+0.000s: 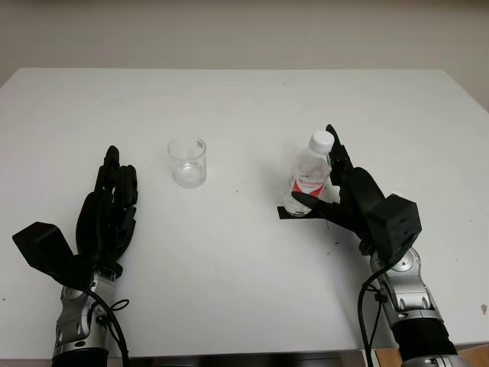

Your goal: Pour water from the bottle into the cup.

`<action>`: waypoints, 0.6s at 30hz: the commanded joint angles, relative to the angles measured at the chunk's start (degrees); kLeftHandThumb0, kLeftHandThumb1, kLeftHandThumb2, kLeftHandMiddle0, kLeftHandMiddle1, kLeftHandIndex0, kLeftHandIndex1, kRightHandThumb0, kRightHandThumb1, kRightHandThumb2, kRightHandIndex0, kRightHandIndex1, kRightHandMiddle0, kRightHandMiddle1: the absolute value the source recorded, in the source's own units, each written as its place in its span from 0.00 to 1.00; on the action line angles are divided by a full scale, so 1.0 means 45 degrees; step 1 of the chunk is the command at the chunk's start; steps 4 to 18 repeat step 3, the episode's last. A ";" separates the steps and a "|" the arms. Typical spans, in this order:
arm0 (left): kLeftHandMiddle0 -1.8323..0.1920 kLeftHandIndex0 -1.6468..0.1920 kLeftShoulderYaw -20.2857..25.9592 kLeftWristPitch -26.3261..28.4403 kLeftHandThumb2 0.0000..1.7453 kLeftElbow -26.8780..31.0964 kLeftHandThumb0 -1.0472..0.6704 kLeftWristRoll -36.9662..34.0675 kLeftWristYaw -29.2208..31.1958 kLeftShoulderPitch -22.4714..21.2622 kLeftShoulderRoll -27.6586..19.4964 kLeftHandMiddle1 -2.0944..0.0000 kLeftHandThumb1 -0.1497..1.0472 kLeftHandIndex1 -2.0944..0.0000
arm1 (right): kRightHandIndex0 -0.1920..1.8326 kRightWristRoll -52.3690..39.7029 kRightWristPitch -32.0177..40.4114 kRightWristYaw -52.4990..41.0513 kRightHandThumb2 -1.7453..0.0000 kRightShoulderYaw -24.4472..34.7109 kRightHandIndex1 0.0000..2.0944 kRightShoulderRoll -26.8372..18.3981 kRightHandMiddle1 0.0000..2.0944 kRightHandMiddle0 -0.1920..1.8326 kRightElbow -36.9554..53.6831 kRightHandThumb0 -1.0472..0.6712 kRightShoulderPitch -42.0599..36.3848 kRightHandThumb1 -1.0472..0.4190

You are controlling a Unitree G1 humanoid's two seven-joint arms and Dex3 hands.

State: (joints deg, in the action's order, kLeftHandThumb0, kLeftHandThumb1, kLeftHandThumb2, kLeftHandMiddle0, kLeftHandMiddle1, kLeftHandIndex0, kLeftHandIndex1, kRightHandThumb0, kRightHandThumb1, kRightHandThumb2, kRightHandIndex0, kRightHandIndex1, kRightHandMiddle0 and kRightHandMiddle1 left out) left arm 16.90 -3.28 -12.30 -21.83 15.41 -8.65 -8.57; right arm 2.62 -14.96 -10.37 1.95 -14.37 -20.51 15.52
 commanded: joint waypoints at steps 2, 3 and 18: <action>0.98 0.97 0.0007 0.0012 0.25 -0.0125 0.19 0.0015 0.0064 0.0015 -0.0024 0.98 1.00 0.97 | 0.00 -0.0074 -0.0343 -0.0019 0.97 -0.0048 0.00 0.0123 0.00 0.00 -0.0084 0.03 0.0055 0.08; 0.98 0.97 0.0025 0.0049 0.25 -0.0092 0.19 -0.0042 0.0065 0.0029 0.0002 0.98 1.00 0.97 | 0.00 -0.0105 -0.0293 -0.0074 0.97 -0.0065 0.00 0.0124 0.00 0.00 -0.0058 0.03 0.0040 0.08; 0.98 0.97 0.0025 0.0049 0.25 -0.0092 0.19 -0.0042 0.0065 0.0029 0.0002 0.98 1.00 0.97 | 0.00 -0.0105 -0.0293 -0.0074 0.97 -0.0065 0.00 0.0124 0.00 0.00 -0.0058 0.03 0.0040 0.08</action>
